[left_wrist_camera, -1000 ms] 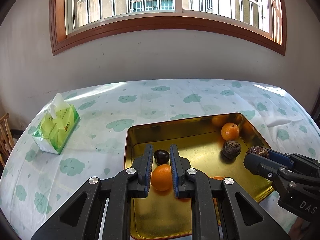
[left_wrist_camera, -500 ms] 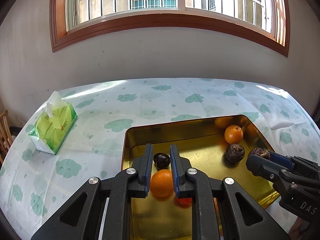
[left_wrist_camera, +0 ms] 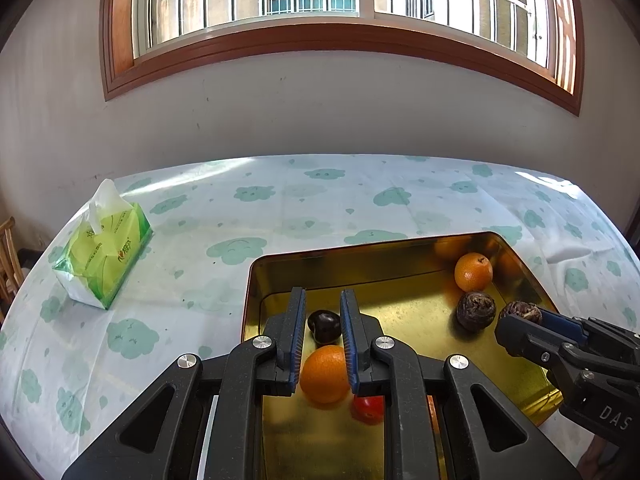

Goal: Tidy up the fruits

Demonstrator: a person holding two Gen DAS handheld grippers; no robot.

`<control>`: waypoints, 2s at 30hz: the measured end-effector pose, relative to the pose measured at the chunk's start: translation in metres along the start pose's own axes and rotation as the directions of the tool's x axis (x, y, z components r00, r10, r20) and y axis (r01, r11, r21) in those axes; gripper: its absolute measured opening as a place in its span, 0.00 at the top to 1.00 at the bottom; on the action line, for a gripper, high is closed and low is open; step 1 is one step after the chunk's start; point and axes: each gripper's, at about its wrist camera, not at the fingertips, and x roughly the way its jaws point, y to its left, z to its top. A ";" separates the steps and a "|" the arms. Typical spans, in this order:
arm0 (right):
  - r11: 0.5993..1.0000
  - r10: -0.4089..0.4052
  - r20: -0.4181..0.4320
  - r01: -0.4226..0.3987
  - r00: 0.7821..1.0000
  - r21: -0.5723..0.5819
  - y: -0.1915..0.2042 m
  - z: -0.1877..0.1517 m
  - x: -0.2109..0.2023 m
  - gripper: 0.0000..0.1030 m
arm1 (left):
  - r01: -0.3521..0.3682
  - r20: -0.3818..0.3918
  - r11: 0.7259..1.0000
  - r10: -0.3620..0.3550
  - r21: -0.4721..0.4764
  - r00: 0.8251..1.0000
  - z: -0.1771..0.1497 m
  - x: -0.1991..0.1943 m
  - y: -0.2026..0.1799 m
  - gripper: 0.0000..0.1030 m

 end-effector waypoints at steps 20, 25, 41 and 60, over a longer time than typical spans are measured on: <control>0.996 0.076 0.071 -0.073 0.995 -0.041 0.001 0.000 -0.039 0.52 | 0.077 0.100 0.997 -0.079 0.023 0.992 0.001 -0.027 0.002 0.30; 0.974 0.157 -0.062 -0.165 0.986 -0.155 0.014 -0.031 -0.063 0.52 | 0.087 0.136 0.996 -0.085 -0.003 0.987 -0.011 -0.059 0.025 0.28; 0.952 0.043 -0.204 -0.102 0.978 -0.288 0.041 -0.092 -0.038 0.52 | 0.135 -0.013 0.990 -0.135 -0.034 0.991 -0.117 -0.110 0.090 0.28; 0.954 0.018 -0.220 -0.083 0.975 -0.287 0.044 -0.096 -0.026 0.56 | 0.255 -0.046 0.967 -0.254 0.024 0.966 -0.128 -0.117 0.069 0.29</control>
